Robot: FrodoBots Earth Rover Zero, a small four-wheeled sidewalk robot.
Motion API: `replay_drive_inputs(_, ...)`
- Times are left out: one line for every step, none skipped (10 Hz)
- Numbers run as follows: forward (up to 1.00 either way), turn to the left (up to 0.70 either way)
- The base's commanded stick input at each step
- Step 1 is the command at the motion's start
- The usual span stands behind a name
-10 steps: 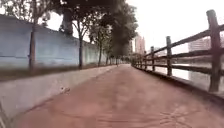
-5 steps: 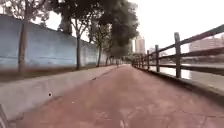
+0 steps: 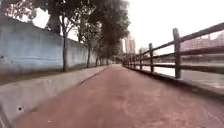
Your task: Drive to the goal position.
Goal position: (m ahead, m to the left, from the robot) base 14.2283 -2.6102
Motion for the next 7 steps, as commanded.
replay_drive_inputs(1.0,0.0)
replay_drive_inputs(1.0,0.0)
replay_drive_inputs(1.0,0.0)
replay_drive_inputs(1.0,0.0)
replay_drive_inputs(1.0,0.0)
replay_drive_inputs(1.0,0.0)
replay_drive_inputs(1.0,0.0)
